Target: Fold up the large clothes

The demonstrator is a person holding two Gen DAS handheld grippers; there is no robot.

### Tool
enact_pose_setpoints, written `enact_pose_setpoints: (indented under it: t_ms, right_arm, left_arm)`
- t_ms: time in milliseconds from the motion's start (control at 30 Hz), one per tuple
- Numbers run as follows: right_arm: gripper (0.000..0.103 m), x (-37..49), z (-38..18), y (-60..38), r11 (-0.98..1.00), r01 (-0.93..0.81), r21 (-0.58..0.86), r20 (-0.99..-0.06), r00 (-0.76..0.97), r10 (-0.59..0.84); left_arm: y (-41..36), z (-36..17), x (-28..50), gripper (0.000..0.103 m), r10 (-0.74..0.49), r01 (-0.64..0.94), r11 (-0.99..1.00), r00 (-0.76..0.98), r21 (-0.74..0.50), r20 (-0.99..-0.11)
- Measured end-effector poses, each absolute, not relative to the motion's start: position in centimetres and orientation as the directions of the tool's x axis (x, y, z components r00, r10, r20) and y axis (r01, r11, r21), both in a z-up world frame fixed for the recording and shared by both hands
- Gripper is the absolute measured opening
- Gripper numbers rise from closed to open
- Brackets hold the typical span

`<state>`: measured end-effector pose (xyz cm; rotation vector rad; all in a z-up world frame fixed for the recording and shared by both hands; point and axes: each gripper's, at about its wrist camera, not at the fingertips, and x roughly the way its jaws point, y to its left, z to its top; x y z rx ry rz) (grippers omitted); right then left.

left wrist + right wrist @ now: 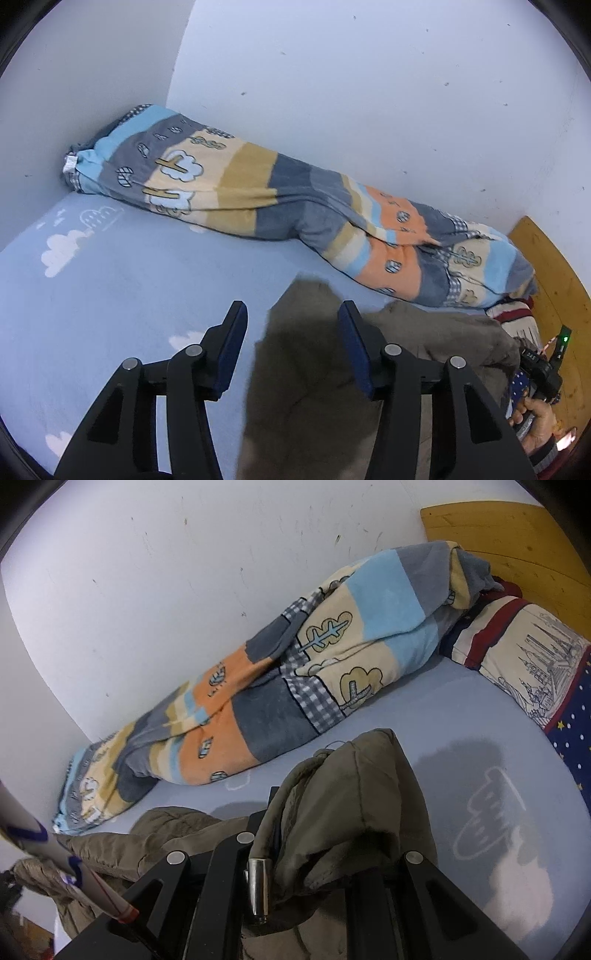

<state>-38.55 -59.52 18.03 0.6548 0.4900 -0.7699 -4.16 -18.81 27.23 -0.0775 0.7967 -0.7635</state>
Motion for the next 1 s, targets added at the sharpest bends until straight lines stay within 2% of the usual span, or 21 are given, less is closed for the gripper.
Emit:
enact_pose_setpoints:
  t_ms: [200, 333, 433, 700, 800, 1000]
  right_arm:
    - [0.013, -37.4, 15.6, -62.0, 0.497, 0.799, 0.337, -0.659, 0.578, -0.481]
    - [0.014, -37.2, 14.4, -63.2, 0.473, 0.792, 0.386, -0.68, 0.59, -0.435]
    - [0.019, -37.7, 14.2, -64.1, 0.451, 0.763, 0.464, -0.668, 0.635, -0.387]
    - [0.029, -39.2, 15.8, -64.5, 0.457, 0.687, 0.565, -0.631, 0.716, -0.297]
    - [0.031, -39.8, 16.3, -64.6, 0.449, 0.659, 0.604, -0.609, 0.744, -0.273]
    - [0.033, -41.3, 17.3, -64.7, 0.433, 0.604, 0.669, -0.561, 0.792, -0.239]
  left_arm:
    - [-20.0, 25.4, -4.8, 0.051, -0.642, 0.636, 0.716, 0.438, -0.288, -0.629]
    - [-23.3, 23.1, -6.9, 0.051, -0.635, 0.69, 0.683, 0.396, -0.241, -0.663]
    - [-25.6, 21.4, -7.9, 0.051, -0.63, 0.709, 0.666, 0.367, -0.232, -0.685]
    - [-29.8, 17.6, -7.7, 0.051, -0.563, 0.716, 0.681, 0.38, -0.152, -0.734]
    - [-30.9, 16.7, -6.9, 0.051, -0.534, 0.708, 0.696, 0.398, -0.12, -0.746]
    - [-31.5, 15.9, -6.0, 0.051, -0.521, 0.688, 0.714, 0.398, -0.129, -0.755]
